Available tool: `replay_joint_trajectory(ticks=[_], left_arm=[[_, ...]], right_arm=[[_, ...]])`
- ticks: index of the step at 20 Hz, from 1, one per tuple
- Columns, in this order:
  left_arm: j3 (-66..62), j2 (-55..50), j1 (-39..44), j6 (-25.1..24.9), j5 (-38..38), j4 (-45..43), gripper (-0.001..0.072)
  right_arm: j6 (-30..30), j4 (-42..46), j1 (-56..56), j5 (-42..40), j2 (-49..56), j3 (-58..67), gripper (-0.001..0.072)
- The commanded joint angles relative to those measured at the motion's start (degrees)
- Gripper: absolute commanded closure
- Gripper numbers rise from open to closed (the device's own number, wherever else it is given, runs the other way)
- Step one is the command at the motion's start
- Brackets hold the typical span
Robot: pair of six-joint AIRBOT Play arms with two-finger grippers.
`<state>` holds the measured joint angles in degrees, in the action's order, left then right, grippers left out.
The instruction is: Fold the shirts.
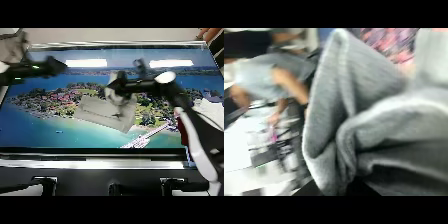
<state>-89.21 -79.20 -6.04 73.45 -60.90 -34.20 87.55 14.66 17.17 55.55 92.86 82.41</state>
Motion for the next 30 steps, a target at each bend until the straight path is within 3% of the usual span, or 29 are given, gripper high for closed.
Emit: replay_joint_trajectory(ticks=[1,2,4,6,8,11,13,15,20,25,26,28,30], left_arm=[[0.02,7.91,-7.21,-0.22,-2.32,-1.22,0.0674],[0.02,8.72,-7.17,-0.24,-2.8,-1.92,0.0674],[0.02,9.09,-6.14,-0.24,-3.34,-3.26,0.0674],[0.02,8.98,-5.2,-0.2,-3.82,-6.03,0.0674],[0.02,8.98,-5.01,-0.22,-4.81,-8.26,0.0674],[0.02,8.98,-5.31,-0.26,-4.79,-11.63,0.0673],[0.02,8.98,-5.75,-0.52,-4.76,-12.79,0.0673],[0.02,8.98,-6.03,-1.53,-4.72,-12.94,0.0673],[0.02,8.98,-6.03,-1.53,-4.72,-12.81,0.0673],[0.02,8.98,-6.03,-1.53,-4.72,-12.79,0.0673],[0.02,8.98,-6.03,-1.53,-4.72,-12.79,0.0673],[0.02,8.98,-6.03,-1.53,-4.72,-12.81,0.0673],[0.02,8.98,-6.03,-1.55,-4.7,-12.81,0.0673]], right_arm=[[-5.14,-15.98,7.08,-5.92,10.6,0.07,0.065],[-5.49,-17.51,8.66,-6.19,12.79,0.07,0.06],[-6.82,-20.57,9.86,-6.29,15.34,0.07,0.011],[-10.8,-20.28,7.82,-5.05,14.05,0.07,0.0104],[-9.25,-12.46,2.05,-1.73,10.45,0.07,0.0104],[4.61,18.16,-9.55,6.6,2.69,0.04,0.0104],[15.39,42.91,-15.1,17.88,-0.94,-0.09,0.0107],[17.97,54.64,-15.89,25.14,-1.64,-3.21,0.0107],[15.61,38.82,-9.77,7.43,-0.48,-17.49,0.0109],[13.25,28.41,-4.44,-2.03,3.32,-18.27,0.0142],[11.98,26.43,-3.8,-2.91,3.52,-18.27,0.0195],[6.47,22.38,-4.02,-0.55,3.23,-17.31,0.0649],[2.71,22.03,-6.32,3.23,1.07,-14.05,0.0653]])
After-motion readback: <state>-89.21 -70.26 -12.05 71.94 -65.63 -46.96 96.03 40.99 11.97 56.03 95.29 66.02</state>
